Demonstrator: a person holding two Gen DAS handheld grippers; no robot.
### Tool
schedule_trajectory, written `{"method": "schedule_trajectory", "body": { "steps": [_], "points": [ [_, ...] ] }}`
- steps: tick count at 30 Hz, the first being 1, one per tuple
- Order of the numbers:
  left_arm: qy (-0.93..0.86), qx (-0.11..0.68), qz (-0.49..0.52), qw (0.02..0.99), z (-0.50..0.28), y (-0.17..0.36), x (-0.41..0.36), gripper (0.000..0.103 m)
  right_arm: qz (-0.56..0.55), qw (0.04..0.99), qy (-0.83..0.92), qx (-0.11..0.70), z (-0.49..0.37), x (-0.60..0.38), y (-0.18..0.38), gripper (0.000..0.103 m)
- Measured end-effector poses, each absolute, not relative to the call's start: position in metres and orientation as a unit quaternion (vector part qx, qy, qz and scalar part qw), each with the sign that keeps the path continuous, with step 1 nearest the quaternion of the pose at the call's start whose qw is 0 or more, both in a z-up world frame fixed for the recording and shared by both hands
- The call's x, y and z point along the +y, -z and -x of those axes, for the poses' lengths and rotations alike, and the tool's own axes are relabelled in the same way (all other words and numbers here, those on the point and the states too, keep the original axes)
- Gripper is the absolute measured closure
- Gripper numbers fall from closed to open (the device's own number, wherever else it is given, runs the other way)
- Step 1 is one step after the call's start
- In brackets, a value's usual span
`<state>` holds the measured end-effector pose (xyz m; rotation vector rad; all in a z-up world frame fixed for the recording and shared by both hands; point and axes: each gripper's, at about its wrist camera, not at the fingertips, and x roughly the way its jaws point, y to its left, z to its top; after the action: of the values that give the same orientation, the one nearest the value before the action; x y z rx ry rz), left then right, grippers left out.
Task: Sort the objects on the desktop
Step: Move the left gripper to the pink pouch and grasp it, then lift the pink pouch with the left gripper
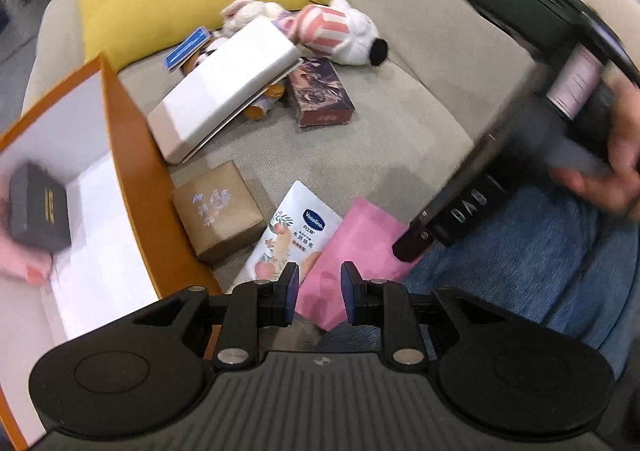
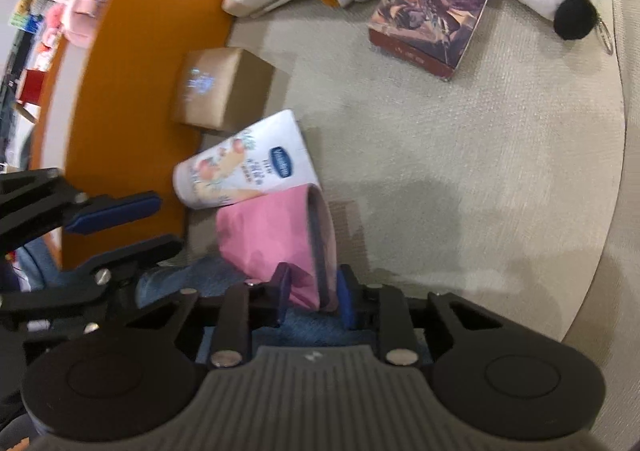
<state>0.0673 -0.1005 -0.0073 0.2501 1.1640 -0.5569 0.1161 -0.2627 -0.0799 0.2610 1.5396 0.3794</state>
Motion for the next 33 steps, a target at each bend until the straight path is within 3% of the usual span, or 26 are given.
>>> {"method": "schedule_trajectory", "body": {
  "steps": [11,23,33],
  "points": [
    [0.219,0.575,0.023,0.788,-0.072,-0.001,-0.078,0.076,-0.133,0.73,-0.209,0.637,-0.103,-0.27,0.056,0.079],
    [0.16,0.598,0.163,0.768,-0.063,0.006,-0.052,0.068,-0.107,0.745,-0.243,0.612,-0.086,-0.24,0.039,0.08],
    [0.125,0.622,0.203,0.746,-0.058,0.017,-0.051,0.067,-0.056,0.748,-0.279,0.6,-0.076,-0.22,0.033,0.079]
  ]
}}
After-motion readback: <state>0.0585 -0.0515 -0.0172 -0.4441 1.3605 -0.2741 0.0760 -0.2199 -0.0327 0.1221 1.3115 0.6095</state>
